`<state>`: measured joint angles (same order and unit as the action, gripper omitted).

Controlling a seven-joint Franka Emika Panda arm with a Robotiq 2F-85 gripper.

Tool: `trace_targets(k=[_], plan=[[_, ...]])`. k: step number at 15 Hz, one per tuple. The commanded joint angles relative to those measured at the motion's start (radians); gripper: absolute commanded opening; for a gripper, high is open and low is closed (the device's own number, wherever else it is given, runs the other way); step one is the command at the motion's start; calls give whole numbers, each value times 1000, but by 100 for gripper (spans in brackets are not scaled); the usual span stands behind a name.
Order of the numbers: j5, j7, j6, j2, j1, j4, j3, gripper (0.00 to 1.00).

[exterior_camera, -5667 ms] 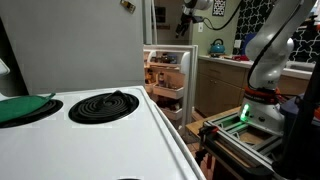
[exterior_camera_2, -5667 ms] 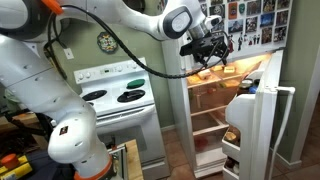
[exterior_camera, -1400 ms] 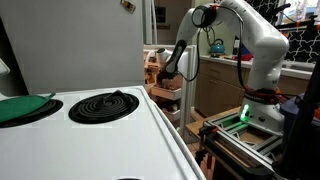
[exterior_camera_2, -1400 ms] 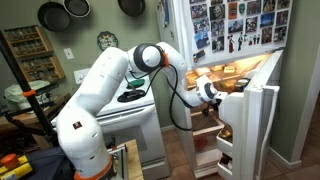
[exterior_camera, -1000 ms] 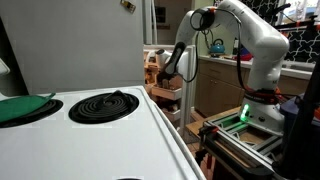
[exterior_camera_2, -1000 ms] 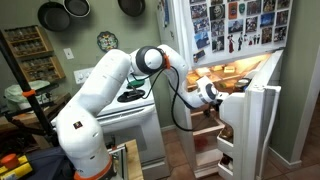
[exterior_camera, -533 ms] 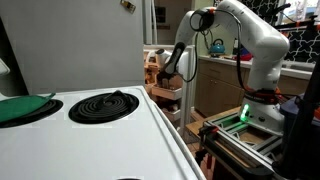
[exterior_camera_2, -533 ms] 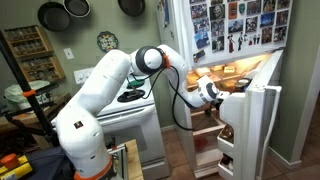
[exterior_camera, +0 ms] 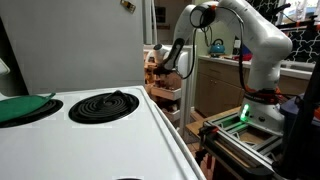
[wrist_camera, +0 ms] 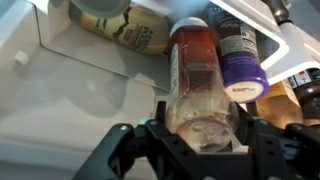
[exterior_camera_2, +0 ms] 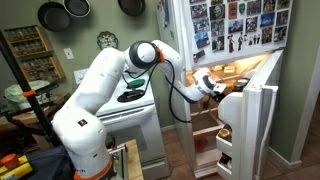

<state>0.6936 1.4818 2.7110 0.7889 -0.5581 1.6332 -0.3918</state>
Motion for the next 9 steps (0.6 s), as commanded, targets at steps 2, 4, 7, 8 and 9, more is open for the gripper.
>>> trace_targets(k=[2, 4, 7, 8, 9], plan=[[117, 130, 7, -84, -45, 81, -32, 37], [155, 159, -5, -113, -41, 106, -14, 37], [234, 214, -60, -152, -46, 133, -12, 37], [264, 225, -66, -163, -41, 143, -6, 37], [294, 242, -79, -175, -35, 152, 1, 37]])
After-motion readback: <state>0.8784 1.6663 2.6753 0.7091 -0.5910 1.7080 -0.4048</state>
